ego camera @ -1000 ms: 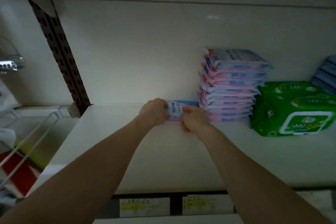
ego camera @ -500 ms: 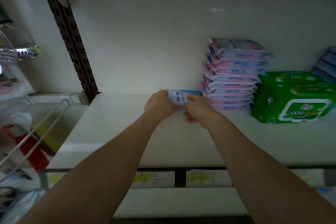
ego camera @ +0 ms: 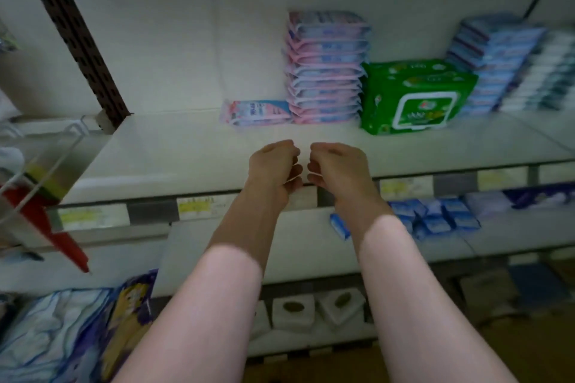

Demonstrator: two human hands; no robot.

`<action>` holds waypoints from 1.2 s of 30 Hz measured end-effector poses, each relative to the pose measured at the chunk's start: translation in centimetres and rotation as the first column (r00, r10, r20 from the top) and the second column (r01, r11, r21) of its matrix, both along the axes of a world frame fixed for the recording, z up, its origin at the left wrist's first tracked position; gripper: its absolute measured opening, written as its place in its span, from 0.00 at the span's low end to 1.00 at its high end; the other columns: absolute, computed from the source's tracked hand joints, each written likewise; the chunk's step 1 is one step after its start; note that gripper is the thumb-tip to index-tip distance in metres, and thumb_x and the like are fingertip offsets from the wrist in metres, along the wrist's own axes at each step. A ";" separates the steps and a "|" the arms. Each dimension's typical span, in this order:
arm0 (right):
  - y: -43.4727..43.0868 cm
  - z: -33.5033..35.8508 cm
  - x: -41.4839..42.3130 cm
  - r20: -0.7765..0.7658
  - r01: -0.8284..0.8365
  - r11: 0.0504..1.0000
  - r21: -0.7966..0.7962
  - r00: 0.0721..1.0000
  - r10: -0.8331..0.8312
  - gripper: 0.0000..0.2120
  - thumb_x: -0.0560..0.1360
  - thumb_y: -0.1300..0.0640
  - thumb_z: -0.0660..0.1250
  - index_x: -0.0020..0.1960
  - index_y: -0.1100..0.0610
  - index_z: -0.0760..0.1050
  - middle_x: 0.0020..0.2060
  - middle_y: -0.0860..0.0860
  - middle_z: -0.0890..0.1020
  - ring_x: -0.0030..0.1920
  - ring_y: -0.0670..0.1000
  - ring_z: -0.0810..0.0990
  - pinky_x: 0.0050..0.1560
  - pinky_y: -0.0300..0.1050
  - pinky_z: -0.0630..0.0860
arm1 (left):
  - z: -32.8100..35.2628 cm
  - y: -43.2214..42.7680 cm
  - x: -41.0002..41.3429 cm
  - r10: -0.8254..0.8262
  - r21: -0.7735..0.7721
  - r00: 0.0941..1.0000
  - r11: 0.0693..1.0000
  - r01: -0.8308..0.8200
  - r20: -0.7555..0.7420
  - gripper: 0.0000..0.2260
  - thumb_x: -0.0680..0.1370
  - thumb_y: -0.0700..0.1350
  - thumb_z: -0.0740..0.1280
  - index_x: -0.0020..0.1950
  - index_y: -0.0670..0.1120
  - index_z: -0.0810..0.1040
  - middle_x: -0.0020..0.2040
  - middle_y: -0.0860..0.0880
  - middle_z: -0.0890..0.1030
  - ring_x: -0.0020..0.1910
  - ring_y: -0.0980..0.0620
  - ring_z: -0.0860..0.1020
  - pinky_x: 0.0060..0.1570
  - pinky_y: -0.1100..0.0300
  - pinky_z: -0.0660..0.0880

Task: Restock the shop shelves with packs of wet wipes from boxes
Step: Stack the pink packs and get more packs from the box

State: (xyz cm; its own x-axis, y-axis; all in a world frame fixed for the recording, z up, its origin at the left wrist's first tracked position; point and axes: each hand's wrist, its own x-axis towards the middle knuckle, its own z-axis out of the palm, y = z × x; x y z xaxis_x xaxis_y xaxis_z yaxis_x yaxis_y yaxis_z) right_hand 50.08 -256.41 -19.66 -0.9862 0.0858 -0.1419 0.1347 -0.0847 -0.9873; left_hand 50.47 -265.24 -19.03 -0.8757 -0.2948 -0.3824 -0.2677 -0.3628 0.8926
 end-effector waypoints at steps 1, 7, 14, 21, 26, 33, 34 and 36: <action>0.8 -0.3 0.9 -0.003 0.024 1.000 0.009 1.000 -0.024 0.12 0.76 0.66 0.63 0.37 0.55 0.77 0.34 0.53 0.79 0.39 0.51 0.77 0.44 0.47 0.79 | -0.3 0.8 0.8 -0.012 -0.003 1.000 1.000 0.012 0.005 0.07 0.78 0.36 0.63 0.52 0.44 0.78 0.34 0.47 0.73 0.30 0.52 0.70 0.28 0.60 0.69; 4.6 -2.8 6.5 0.055 0.118 0.993 0.027 0.991 -0.119 0.11 0.76 0.67 0.62 0.37 0.58 0.77 0.34 0.55 0.79 0.35 0.51 0.78 0.32 0.37 0.78 | -2.4 4.9 5.6 -0.164 -0.009 0.985 0.986 0.164 0.058 0.07 0.76 0.36 0.62 0.44 0.46 0.77 0.33 0.47 0.73 0.28 0.53 0.69 0.29 0.64 0.67; 8.5 -5.5 11.7 0.210 0.306 0.952 0.021 0.930 -0.303 0.04 0.76 0.63 0.64 0.47 0.58 0.77 0.38 0.53 0.79 0.41 0.51 0.79 0.37 0.39 0.77 | -4.7 8.1 9.3 -0.272 -0.067 0.942 0.955 0.290 0.196 0.09 0.76 0.35 0.63 0.39 0.46 0.76 0.32 0.47 0.73 0.30 0.52 0.71 0.35 0.59 0.71; 8.7 -8.7 19.5 0.291 0.498 0.862 0.088 0.815 -0.501 0.08 0.78 0.62 0.63 0.55 0.62 0.78 0.37 0.53 0.78 0.38 0.48 0.77 0.40 0.41 0.79 | -8.8 9.9 13.8 -0.522 0.015 0.811 0.843 0.538 0.263 0.11 0.76 0.34 0.61 0.36 0.46 0.73 0.17 0.52 0.69 0.20 0.56 0.68 0.21 0.69 0.65; 9.0 -10.8 26.1 0.353 0.624 0.771 0.127 0.699 -0.623 0.05 0.78 0.60 0.64 0.49 0.57 0.79 0.40 0.52 0.80 0.43 0.49 0.79 0.49 0.44 0.81 | -11.2 11.1 18.6 -0.639 0.015 0.704 0.744 0.668 0.310 0.09 0.76 0.35 0.62 0.40 0.47 0.76 0.25 0.50 0.71 0.25 0.54 0.69 0.24 0.67 0.67; 11.3 -14.4 34.6 0.412 0.809 0.560 0.175 0.457 -0.789 0.05 0.77 0.60 0.66 0.43 0.54 0.79 0.38 0.51 0.80 0.40 0.48 0.79 0.42 0.42 0.80 | -12.6 14.0 25.9 -0.808 -0.003 0.466 0.498 0.867 0.360 0.07 0.77 0.36 0.63 0.42 0.45 0.77 0.34 0.47 0.74 0.33 0.52 0.72 0.33 0.60 0.71; 11.7 -14.6 35.7 0.414 0.829 0.530 0.177 0.426 -0.804 0.06 0.77 0.60 0.66 0.42 0.54 0.78 0.37 0.51 0.80 0.39 0.48 0.79 0.42 0.42 0.80 | -12.6 14.6 26.9 -0.829 0.001 0.430 0.460 0.888 0.357 0.07 0.77 0.36 0.63 0.42 0.45 0.77 0.34 0.47 0.73 0.33 0.52 0.72 0.33 0.60 0.70; 12.6 -14.7 38.0 0.411 0.864 0.467 0.191 0.361 -0.837 0.07 0.77 0.61 0.65 0.41 0.54 0.77 0.36 0.51 0.80 0.38 0.48 0.78 0.42 0.43 0.80 | -12.8 16.0 28.9 -0.860 -0.001 0.362 0.387 0.922 0.359 0.07 0.78 0.37 0.64 0.41 0.45 0.77 0.33 0.47 0.73 0.32 0.52 0.72 0.32 0.60 0.70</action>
